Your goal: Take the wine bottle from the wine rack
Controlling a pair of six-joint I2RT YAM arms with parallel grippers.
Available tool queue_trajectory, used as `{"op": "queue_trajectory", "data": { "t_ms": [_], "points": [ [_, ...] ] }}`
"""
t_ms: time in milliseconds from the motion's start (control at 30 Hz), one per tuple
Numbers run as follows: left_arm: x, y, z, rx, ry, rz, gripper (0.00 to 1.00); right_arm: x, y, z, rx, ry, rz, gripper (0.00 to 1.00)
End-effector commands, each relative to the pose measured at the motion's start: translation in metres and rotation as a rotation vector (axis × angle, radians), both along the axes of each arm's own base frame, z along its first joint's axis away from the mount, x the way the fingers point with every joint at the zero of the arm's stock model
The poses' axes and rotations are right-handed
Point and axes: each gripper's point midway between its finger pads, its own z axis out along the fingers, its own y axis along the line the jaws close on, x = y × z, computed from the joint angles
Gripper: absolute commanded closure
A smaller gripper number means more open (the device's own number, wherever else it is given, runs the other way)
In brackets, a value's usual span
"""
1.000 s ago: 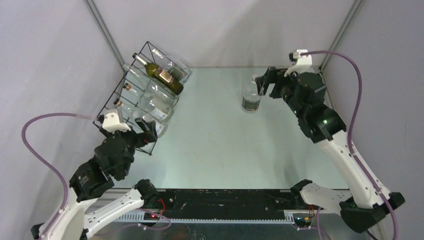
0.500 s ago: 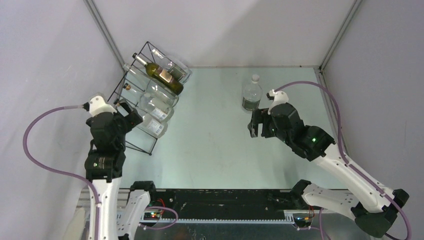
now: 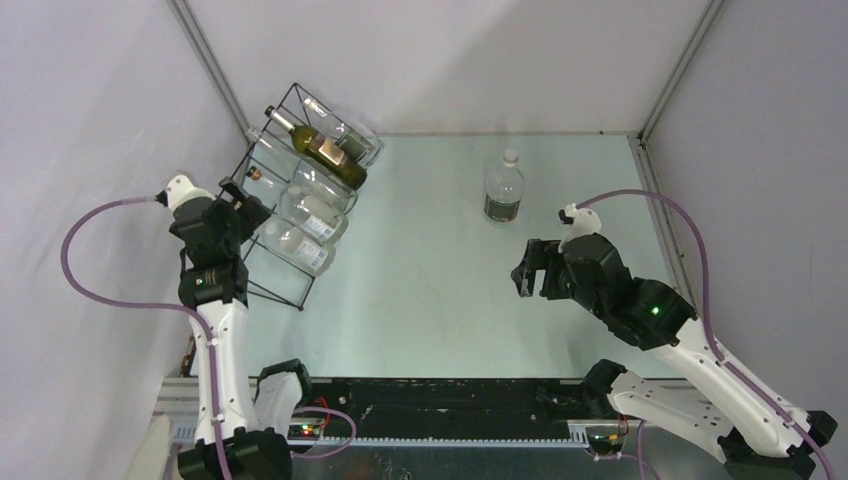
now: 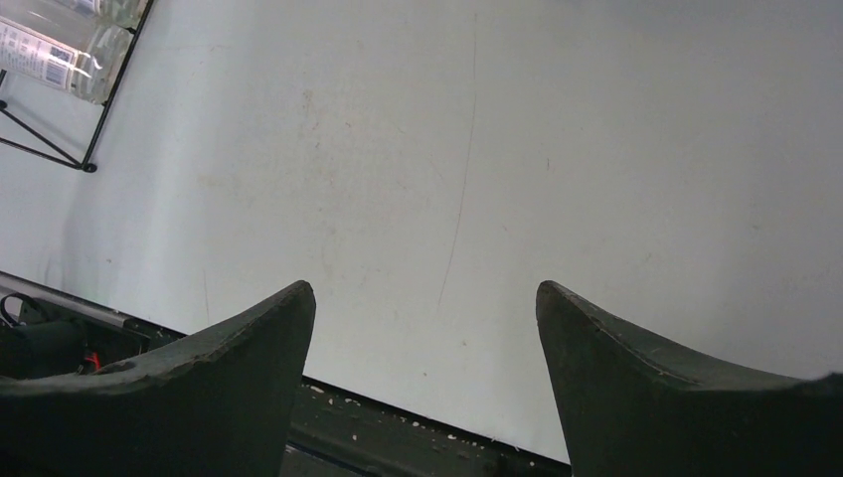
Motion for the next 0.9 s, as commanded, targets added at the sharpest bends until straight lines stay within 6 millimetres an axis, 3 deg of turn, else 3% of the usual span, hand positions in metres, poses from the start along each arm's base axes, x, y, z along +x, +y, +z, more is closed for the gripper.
{"op": "queue_trajectory", "data": {
  "t_ms": [0, 200, 567, 867],
  "points": [
    [0.021, 0.001, 0.017, -0.061, -0.115, -0.028, 0.05, -0.002, -0.005, 0.0, 0.015, 0.005, -0.031, 0.16],
    [0.043, -0.002, 0.007, -0.12, -0.117, -0.069, 0.13, -0.007, -0.008, -0.004, 0.022, 0.011, -0.038, 0.16],
    [0.065, 0.002, -0.014, -0.126, -0.07, -0.095, 0.16, -0.011, -0.031, -0.019, 0.021, -0.031, -0.114, 0.17],
    [0.077, 0.004, -0.026, -0.127, -0.05, -0.11, 0.17, -0.003, -0.021, -0.019, 0.013, -0.049, -0.084, 0.16]
  ]
}}
